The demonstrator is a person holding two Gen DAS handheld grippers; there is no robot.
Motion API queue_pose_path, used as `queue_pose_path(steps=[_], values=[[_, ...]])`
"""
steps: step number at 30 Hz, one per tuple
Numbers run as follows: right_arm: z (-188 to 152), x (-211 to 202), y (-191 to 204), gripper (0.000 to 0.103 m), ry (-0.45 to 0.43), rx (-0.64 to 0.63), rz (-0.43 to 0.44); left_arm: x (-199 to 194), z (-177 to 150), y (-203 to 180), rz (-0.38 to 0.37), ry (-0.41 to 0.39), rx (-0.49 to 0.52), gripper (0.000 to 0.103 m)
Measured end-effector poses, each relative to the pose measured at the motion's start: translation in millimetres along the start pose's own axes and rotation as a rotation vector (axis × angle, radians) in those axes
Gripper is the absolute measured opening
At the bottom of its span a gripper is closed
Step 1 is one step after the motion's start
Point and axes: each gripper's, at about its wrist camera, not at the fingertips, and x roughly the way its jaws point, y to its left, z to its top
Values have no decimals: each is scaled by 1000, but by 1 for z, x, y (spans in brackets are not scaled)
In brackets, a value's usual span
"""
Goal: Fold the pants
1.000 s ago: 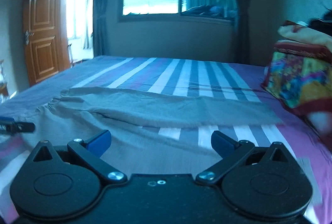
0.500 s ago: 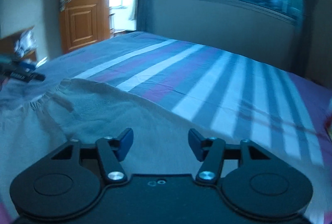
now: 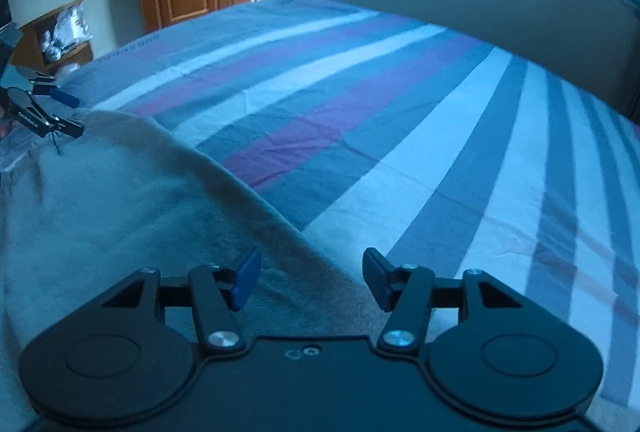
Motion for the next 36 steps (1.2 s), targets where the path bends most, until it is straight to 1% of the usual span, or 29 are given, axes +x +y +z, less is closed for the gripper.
queue_pose_path(steps=[1, 3, 4, 5, 6, 7, 8, 9, 10, 12, 13, 15, 17, 19, 22, 24, 26, 27, 28, 29, 31, 32, 33, 35, 36], values=[[-1, 4, -2, 56, 17, -13, 9, 5, 1, 0, -10, 5, 3, 87], [-2, 13, -7, 57, 53, -18, 53, 14, 5, -5, -17, 29, 29, 87], [-3, 16, -9, 57, 63, -20, 64, 18, 7, -7, -22, 40, 42, 82], [-1, 20, -11, 57, 72, -22, 68, 23, 9, -7, -38, 54, 37, 72], [0, 23, -13, 57, 84, -15, 78, 23, 10, -6, -59, 64, 24, 63], [0, 23, -13, 52, 88, -18, 90, 21, 12, -9, -81, 68, 23, 45], [-1, 23, -13, 48, 96, -33, 98, 21, 14, -13, -91, 69, 31, 22], [-2, 23, -12, 32, 103, -32, 107, 20, 14, -18, -96, 67, 36, 20], [-2, 23, -12, 19, 105, -19, 111, 19, 13, -26, -61, 57, 57, 19], [-5, 19, -6, 9, 101, -22, 77, 14, 8, -33, -16, 24, 64, 18], [-6, 16, -3, 5, 94, -22, 58, 7, 4, -35, -2, -4, 62, 17], [-7, 3, 6, 4, 66, -32, 17, -12, -3, -34, 16, -92, 62, 17], [-6, -18, 15, 4, 16, -45, -14, -42, -13, -29, -4, -183, 22, 16], [-7, -51, 29, 4, -47, -81, -44, -74, -21, -25, -18, -263, 1, 16], [-16, -103, 56, 4, -124, -139, -77, -131, -39, -26, -42, -375, 2, 17], [-30, -143, 79, 4, -168, -188, -98, -163, -57, -31, -49, -421, 18, 17], [-43, -169, 100, 4, -195, -213, -112, -189, -82, -39, -38, -439, 46, 17], [-55, -188, 113, 4, -216, -223, -116, -199, -96, -43, -30, -442, 61, 17], [-63, -198, 123, 4, -225, -227, -121, -208, -111, -49, -16, -435, 81, 17], [-77, -212, 137, 4, -231, -229, -123, -215, -128, -53, -9, -430, 77, 17], [-99, -226, 160, 4, -238, -203, -105, -226, -159, -63, 0, -411, 84, 17], [-109, -227, 171, 4, -233, -197, -102, -228, -176, -68, 9, -390, 86, 17], [-127, -229, 183, 4, -219, -183, -104, -230, -192, -72, 13, -365, 82, 17], [-155, -218, 197, 5, -162, -144, -100, -223, -218, -82, 25, -298, 66, 17], [-166, -210, 200, 8, -141, -127, -108, -218, -228, -87, 37, -268, 48, 17]])
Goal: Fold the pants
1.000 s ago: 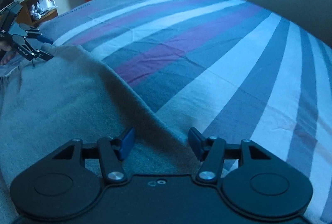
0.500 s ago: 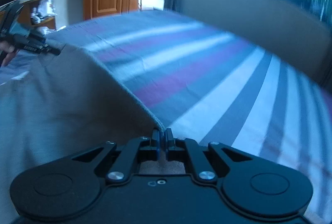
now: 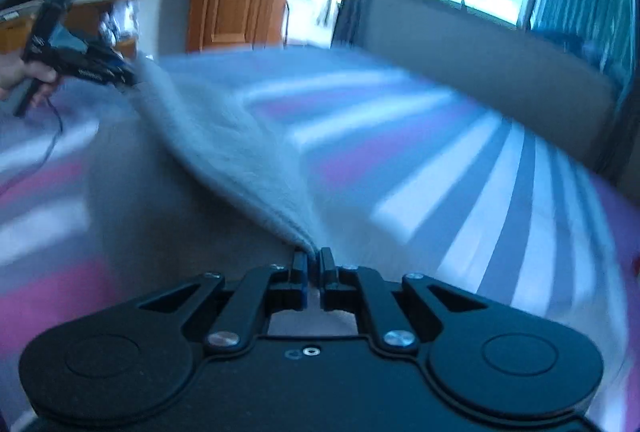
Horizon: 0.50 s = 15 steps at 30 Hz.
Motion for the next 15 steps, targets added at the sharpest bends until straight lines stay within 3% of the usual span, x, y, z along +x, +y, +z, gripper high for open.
queue_pose_path(steps=[1, 3, 5, 8, 10, 12, 15], values=[[-14, 8, 5, 14, 20, 28, -4, 2, -8, -6, 6, 19, -15, 17], [-32, 21, 14, 15, 61, 68, -16, -1, -16, -18, 56, 49, -10, 20], [-36, 23, 18, 20, 64, 88, -69, -14, -23, -21, 95, 65, -12, 31], [-34, -1, 11, 35, 16, 193, -70, -36, -35, -10, 136, 94, -94, 48], [-36, -18, 4, 46, -7, 270, -71, -56, -42, 1, 148, 86, -221, 48], [-41, -28, 3, 47, -13, 341, -69, -74, -49, 13, 43, 33, -410, 49], [-49, -28, -15, 47, 4, 563, -55, -76, -59, 29, -181, -14, -741, 49]])
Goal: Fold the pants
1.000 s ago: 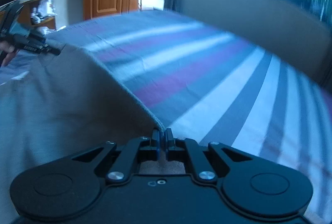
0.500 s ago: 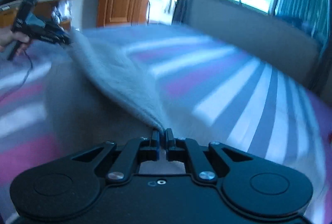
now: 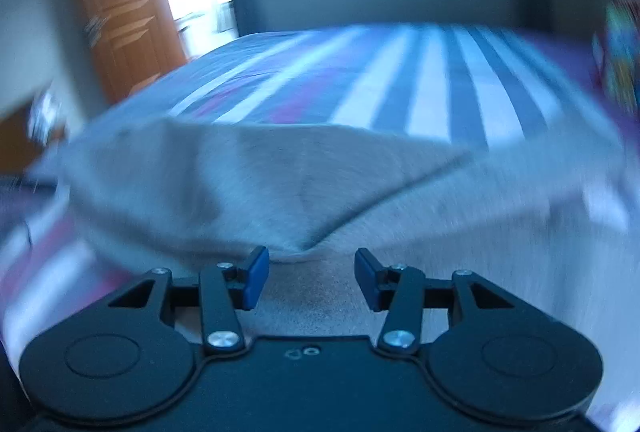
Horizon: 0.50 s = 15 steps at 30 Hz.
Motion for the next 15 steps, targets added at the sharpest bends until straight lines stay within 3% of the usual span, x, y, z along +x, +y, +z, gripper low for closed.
queue_pose_path(steps=[3, 5, 10, 11, 12, 13, 14, 15], values=[[4, 10, -25, 49, 44, 259, 13, 18, -5, 19, -139, 34, -267, 49], [4, 21, -39, 50, 85, 402, 28, 28, -8, 27, -151, 40, -367, 49], [17, 44, -49, 53, 150, 488, -40, 38, -8, 32, -143, 24, -453, 47], [19, 48, -49, 53, 165, 492, -49, 39, -6, 30, -137, 24, -445, 33], [19, 53, -51, 53, 187, 493, -73, 43, -4, 27, -132, 28, -430, 27], [18, 57, -53, 46, 192, 500, -84, 46, 1, 23, -131, 38, -407, 20], [17, 56, -55, 32, 185, 503, -85, 55, 12, 20, -123, 38, -376, 18], [17, 56, -58, 12, 184, 486, -85, 56, 22, 16, -123, 27, -338, 18]])
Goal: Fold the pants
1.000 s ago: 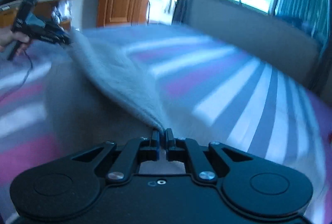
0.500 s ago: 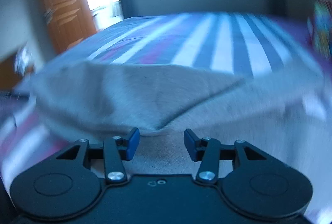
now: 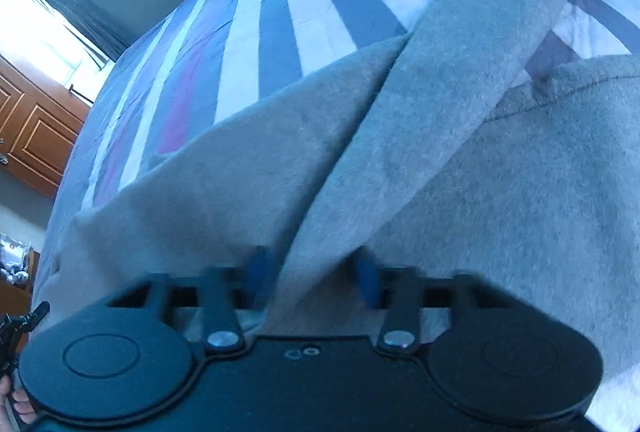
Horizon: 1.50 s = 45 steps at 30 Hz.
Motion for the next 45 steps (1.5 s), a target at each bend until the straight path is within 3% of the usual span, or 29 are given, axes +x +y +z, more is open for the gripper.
queue_pose_path(steps=[2, 5, 6, 8, 9, 10, 11, 13, 16, 19, 20, 22, 24, 25, 26, 27, 28, 30, 32, 35, 37, 39, 40, 42, 45], values=[[4, -11, -2, 11, -43, -8, 57, -5, 20, -17, -44, -33, 65, 17], [-9, -60, -2, 10, -221, -71, 170, -33, 35, -38, -127, -46, 209, 17], [-22, -81, -9, 10, -294, -86, 220, -38, 37, -39, -115, -27, 250, 17], [-52, -103, -27, 10, -371, -93, 302, -35, 34, -28, -5, 74, 291, 17], [-66, -101, -33, 10, -369, -113, 302, -25, 31, -19, 79, 142, 294, 17], [-81, -90, -37, 10, -331, -158, 250, -14, 23, -9, 175, 213, 303, 17], [-91, -75, -37, 10, -278, -174, 204, -10, 14, -5, 199, 234, 312, 17], [-103, -41, -49, 9, -150, -94, 129, -16, 6, -9, 209, 194, 307, 17], [-109, -41, -50, 9, -173, -90, 119, -21, 5, -18, 221, 151, 306, 17], [-98, -55, -40, 8, -192, -122, 128, -35, 5, -34, 208, 66, 389, 17], [-85, -64, -19, 8, -205, -132, 136, -29, 3, -38, 256, 71, 434, 17], [-90, -66, -18, 10, -191, -155, 105, -11, -11, -41, 353, 137, 527, 17], [-97, -46, -26, 12, -92, -139, 45, -13, -21, -57, 399, 110, 603, 19], [-93, -45, -30, 16, -84, -119, 59, -22, -24, -63, 406, 75, 605, 26], [-90, -50, -31, 23, -91, -101, 68, -32, -26, -70, 421, 34, 601, 41], [-88, -63, -30, 43, -137, -98, 63, -41, -31, -76, 431, -6, 598, 52], [-85, -81, -27, 67, -215, -128, 40, -50, -35, -81, 435, -51, 588, 73], [-75, -104, -21, 73, -333, -183, -14, -59, -43, -89, 465, -89, 573, 77], [-51, -103, -16, 71, -326, -230, -92, -57, -47, -88, 525, -102, 571, 77], [-21, -57, -4, 69, -206, -302, -256, -29, -50, -72, 631, -26, 556, 77], [-8, -19, 2, 69, -101, -352, -352, -7, -52, -56, 638, 16, 522, 77], [-13, -4, -1, 66, -84, -419, -411, -7, -52, -49, 614, 4, 480, 77], [-15, -10, -4, 40, -94, -414, -394, -10, -51, -46, 601, 2, 462, 77], [-19, -20, -12, 13, -97, -377, -348, -13, -49, -43, 579, 5, 450, 77], [-33, -52, -27, 7, -142, -320, -289, -2, -47, -36, 562, 12, 452, 77]])
